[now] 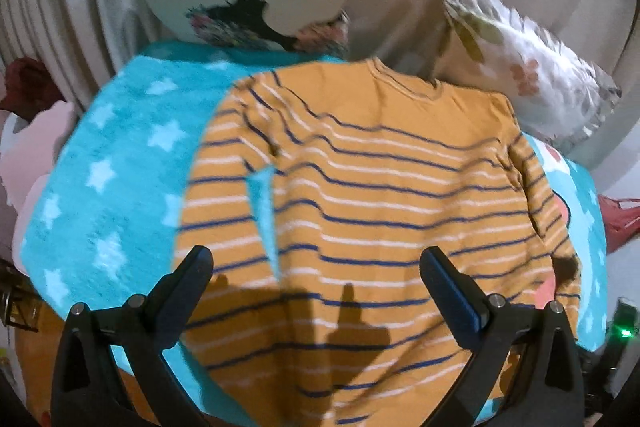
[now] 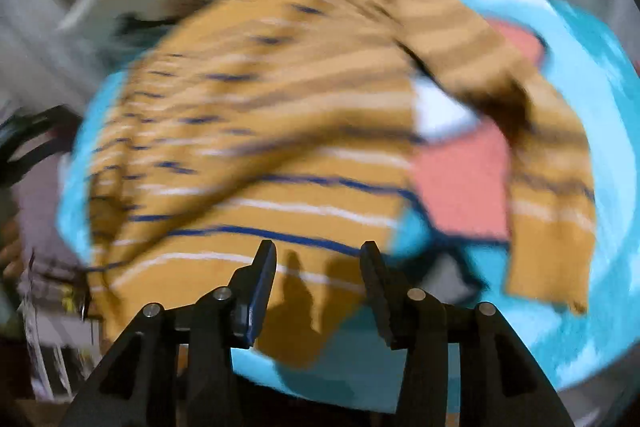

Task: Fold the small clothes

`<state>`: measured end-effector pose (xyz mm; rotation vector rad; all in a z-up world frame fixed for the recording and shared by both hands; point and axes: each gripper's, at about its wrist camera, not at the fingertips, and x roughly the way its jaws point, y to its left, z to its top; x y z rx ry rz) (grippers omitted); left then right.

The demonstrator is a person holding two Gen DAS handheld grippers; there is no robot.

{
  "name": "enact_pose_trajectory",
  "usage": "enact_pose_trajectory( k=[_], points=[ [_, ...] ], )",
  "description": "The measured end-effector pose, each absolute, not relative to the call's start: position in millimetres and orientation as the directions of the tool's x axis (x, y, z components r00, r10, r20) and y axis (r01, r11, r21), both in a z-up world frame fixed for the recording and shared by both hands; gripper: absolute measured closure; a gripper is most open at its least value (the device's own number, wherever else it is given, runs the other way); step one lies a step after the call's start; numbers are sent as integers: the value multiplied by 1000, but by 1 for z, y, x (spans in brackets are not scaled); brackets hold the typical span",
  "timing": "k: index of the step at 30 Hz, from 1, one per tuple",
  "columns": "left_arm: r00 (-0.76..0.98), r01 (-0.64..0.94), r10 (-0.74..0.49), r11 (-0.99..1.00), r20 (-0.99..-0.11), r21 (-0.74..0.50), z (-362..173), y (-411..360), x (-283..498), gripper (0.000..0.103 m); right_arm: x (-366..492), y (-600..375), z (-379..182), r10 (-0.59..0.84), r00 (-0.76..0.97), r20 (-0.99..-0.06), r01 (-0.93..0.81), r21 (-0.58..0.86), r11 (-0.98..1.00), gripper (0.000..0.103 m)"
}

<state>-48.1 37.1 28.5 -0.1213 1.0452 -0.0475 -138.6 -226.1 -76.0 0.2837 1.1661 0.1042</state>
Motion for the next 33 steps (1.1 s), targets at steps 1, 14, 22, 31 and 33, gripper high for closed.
enact_pose_trajectory(
  k=[1, 14, 22, 31, 33],
  points=[
    [493, -13, -108, 991, -863, -132, 24, 32, -48, 0, -140, -228, -84, 230, 383, -895, 86, 282, 956, 54],
    [447, 29, -138, 990, -884, -140, 1, -7, -56, 0, -177, -263, -92, 272, 319, -908, 102, 318, 943, 96],
    [418, 46, -139, 990, -897, -132, -16, -21, -65, 0, -207, -288, -64, 217, 344, -914, 67, 254, 965, 95],
    [478, 91, -104, 993, -872, -69, 3, -46, -78, 0, -127, -248, -22, 156, 500, -852, 41, 204, 978, 71],
    [486, 94, -93, 994, -869, -54, 6, -49, -80, 0, -107, -239, -22, 158, 505, -848, 48, 210, 977, 66]
  ],
)
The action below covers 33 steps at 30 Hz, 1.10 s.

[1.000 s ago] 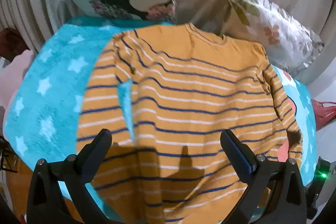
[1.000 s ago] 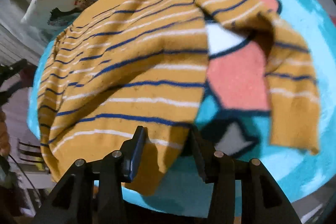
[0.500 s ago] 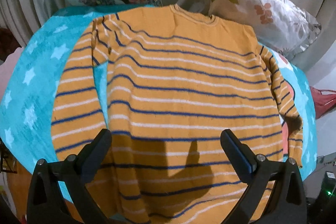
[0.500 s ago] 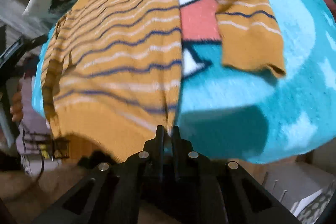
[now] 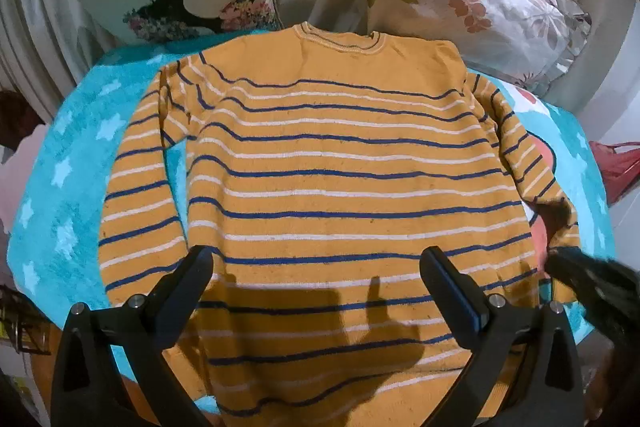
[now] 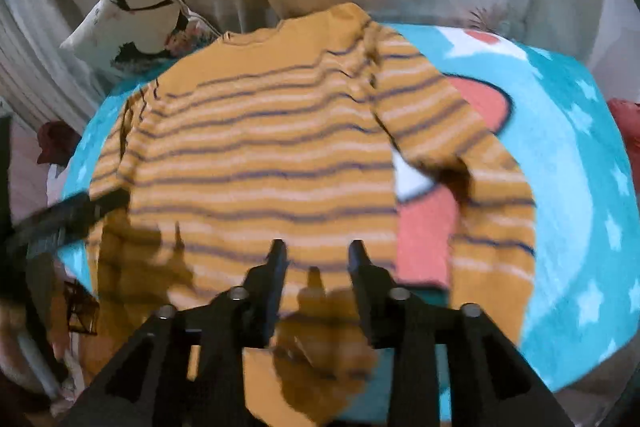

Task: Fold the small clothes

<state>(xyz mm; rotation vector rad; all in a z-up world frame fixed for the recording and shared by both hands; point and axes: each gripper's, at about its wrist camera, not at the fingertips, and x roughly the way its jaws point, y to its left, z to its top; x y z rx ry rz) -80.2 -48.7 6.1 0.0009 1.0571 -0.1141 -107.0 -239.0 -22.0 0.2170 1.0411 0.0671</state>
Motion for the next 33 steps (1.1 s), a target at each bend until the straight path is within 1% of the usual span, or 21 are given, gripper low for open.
enact_pose_trajectory(
  k=[6, 8, 9, 10, 20, 24, 33],
  points=[
    [501, 90, -72, 995, -863, -31, 10, -50, -86, 0, -73, -219, -30, 138, 500, -855, 68, 198, 978, 65],
    [503, 87, -71, 996, -861, -31, 10, -50, -86, 0, -72, -215, -31, 123, 505, -854, 77, 187, 979, 60],
    [502, 87, -71, 996, -862, -32, 10, -50, -87, 0, -73, -215, -32, 113, 512, -852, 87, 182, 979, 54],
    [501, 84, -72, 996, -862, -34, 10, -50, -87, 0, -73, -216, -33, 108, 515, -851, 94, 181, 979, 52],
    [487, 107, -91, 993, -868, -44, 7, -66, -85, 0, -76, -234, -42, 74, 504, -861, 150, 172, 974, 49],
    [484, 116, -91, 992, -871, -39, 6, -72, -84, 0, -80, -239, -44, 71, 503, -861, 169, 178, 969, 45],
    [463, 109, -84, 993, -882, -38, 0, -64, -81, 0, -77, -237, -48, 86, 491, -867, 165, 189, 968, 44]
  ],
)
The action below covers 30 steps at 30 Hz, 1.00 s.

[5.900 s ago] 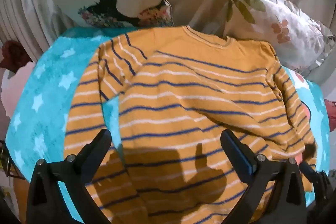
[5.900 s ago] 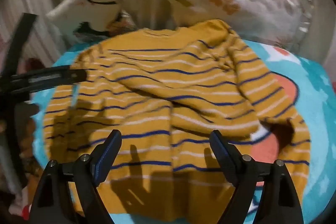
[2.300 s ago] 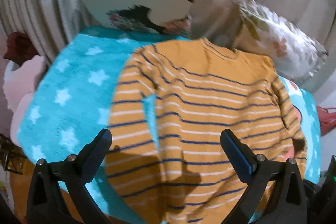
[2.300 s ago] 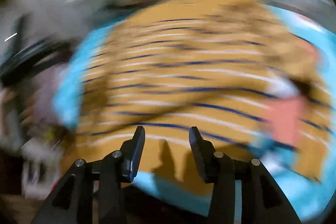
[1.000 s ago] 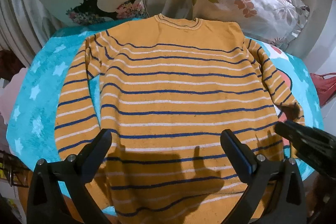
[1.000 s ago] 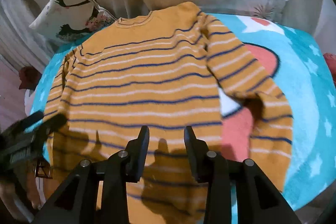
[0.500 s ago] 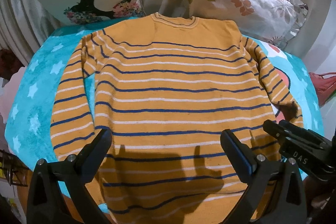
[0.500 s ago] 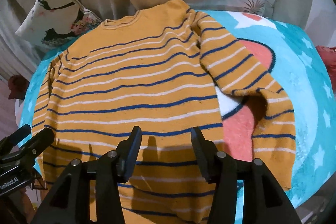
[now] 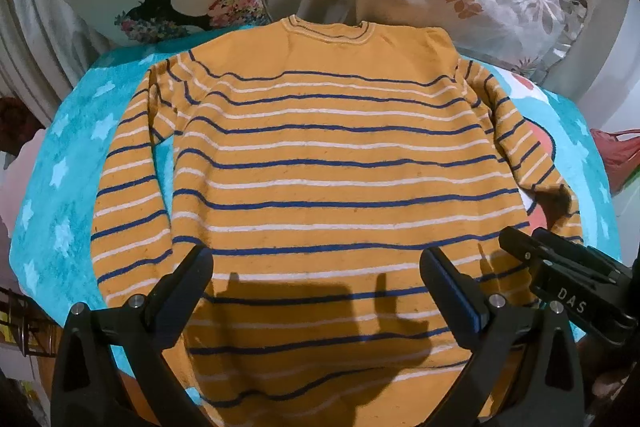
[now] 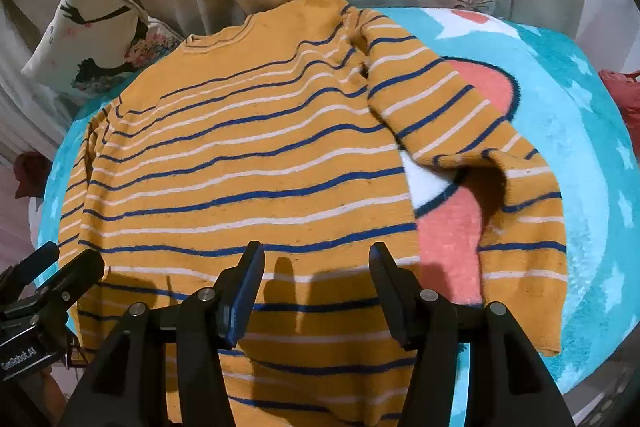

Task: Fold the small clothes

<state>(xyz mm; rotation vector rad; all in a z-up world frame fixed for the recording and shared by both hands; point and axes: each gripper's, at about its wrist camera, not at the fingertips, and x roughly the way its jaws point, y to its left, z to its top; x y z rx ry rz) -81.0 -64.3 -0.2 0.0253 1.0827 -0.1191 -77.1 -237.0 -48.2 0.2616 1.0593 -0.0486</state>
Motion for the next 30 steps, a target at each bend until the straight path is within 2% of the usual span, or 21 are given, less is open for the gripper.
enact_pose_trajectory(
  k=[9, 15, 21, 23, 24, 25, 28, 30],
  points=[
    [439, 109, -99, 992, -893, -56, -6, -32, -60, 0, -63, -212, -44, 64, 498, -865, 176, 174, 969, 41],
    [423, 53, -86, 996, -902, -70, -14, 38, -49, 0, -47, -175, -42, 48, 484, -874, 183, 155, 971, 41],
    [316, 28, -92, 996, -944, -88, -54, 100, -43, 1, -34, -133, -46, 45, 462, -886, 193, 150, 970, 41],
    [287, 41, -132, 991, -949, -125, -61, 109, -40, 32, -30, -118, -48, 39, 452, -891, 192, 140, 971, 41],
    [259, 41, -142, 990, -955, -136, -65, 114, -38, 67, -29, -111, -49, 35, 447, -894, 194, 135, 972, 41],
    [242, 33, -154, 988, -958, -151, -68, 120, -37, 83, -29, -106, -50, 30, 442, -897, 196, 129, 972, 41],
    [238, -29, -264, 960, -935, -279, -67, 155, -31, 91, -27, -91, -48, 11, 437, -899, 199, 108, 974, 41],
    [260, -74, -256, 956, -931, -284, -64, 179, -26, 96, -25, -83, -45, 0, 440, -898, 199, 98, 975, 41]
  ],
)
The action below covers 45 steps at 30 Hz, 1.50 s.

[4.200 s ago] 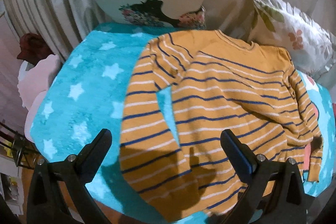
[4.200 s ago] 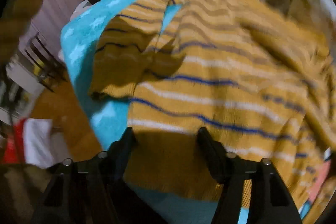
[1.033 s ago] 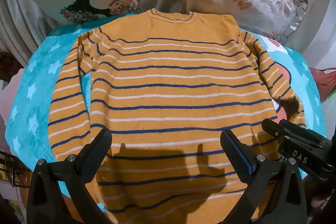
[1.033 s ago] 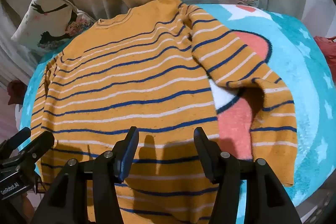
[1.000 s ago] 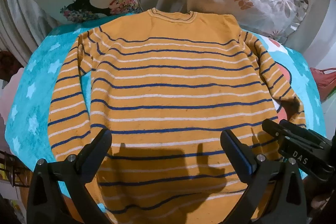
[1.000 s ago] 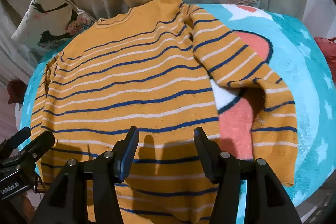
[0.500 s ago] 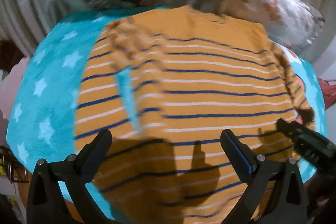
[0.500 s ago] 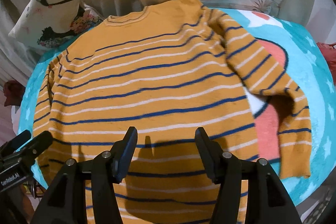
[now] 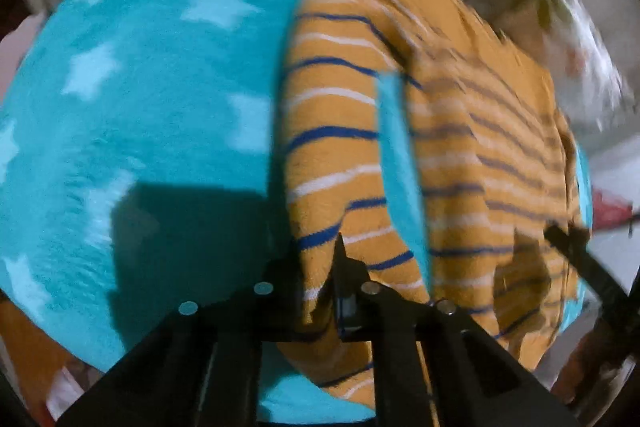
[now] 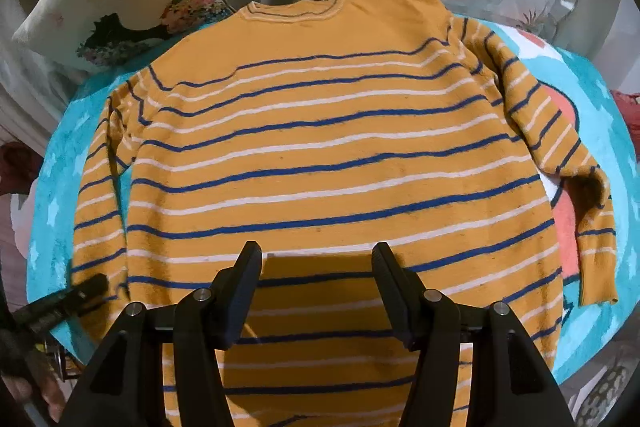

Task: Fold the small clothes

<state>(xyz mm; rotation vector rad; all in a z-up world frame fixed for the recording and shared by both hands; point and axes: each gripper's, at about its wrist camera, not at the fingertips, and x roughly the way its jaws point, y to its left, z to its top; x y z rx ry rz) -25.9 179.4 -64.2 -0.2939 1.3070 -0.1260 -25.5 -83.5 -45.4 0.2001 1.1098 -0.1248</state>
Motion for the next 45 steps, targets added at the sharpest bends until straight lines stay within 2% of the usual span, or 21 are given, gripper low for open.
enact_pose_trajectory(
  k=[2, 5, 9, 13, 17, 19, 24, 27, 30, 31, 39, 44, 45],
  points=[
    [292, -121, -200, 962, -935, -243, -60, 211, -19, 96, -25, -77, -42, 22, 449, -893, 183, 116, 976, 41],
    [317, -196, -113, 963, -942, -182, -54, 254, -6, 96, -24, -54, -35, 129, 466, -875, 78, 186, 979, 41],
    [351, -217, -98, 959, -931, -183, -41, 290, 7, 95, -21, -6, -34, 257, 439, -861, -94, 240, 966, 41],
    [371, -196, -84, 966, -925, -166, -35, 300, 17, 92, -17, 33, -44, 264, 387, -883, -169, 213, 962, 41],
    [394, -271, -78, 942, -916, -197, -34, 336, 33, 86, -15, 50, -50, 260, 364, -894, -188, 203, 961, 41],
    [402, -314, -43, 932, -915, -182, -35, 357, 41, 80, -10, 54, -53, 255, 358, -898, -191, 197, 962, 41],
    [424, -416, 85, 903, -902, -111, -26, 407, 48, 80, 9, 64, -55, 238, 367, -899, -181, 182, 966, 41],
    [445, -424, 72, 895, -893, -139, -20, 428, 42, 79, 22, 70, -54, 238, 369, -898, -173, 185, 967, 41],
    [451, -400, 51, 904, -891, -151, -21, 430, 30, 59, 32, 83, -50, 230, 376, -898, -198, 165, 966, 41],
    [448, -387, 29, 907, -894, -164, -23, 429, 26, 57, 36, 89, -48, 239, 374, -896, -209, 169, 963, 41],
    [398, -362, -90, 899, -913, -247, -44, 410, -16, 54, 88, 148, -32, 441, 347, -828, -286, 354, 890, 41],
    [407, -368, -110, 889, -907, -273, -39, 408, -43, 52, 144, 179, -57, 486, 276, -829, -247, 427, 870, 41],
    [410, -371, -109, 887, -906, -274, -38, 409, -47, 49, 155, 185, -65, 502, 236, -832, -234, 452, 861, 41]
  ],
)
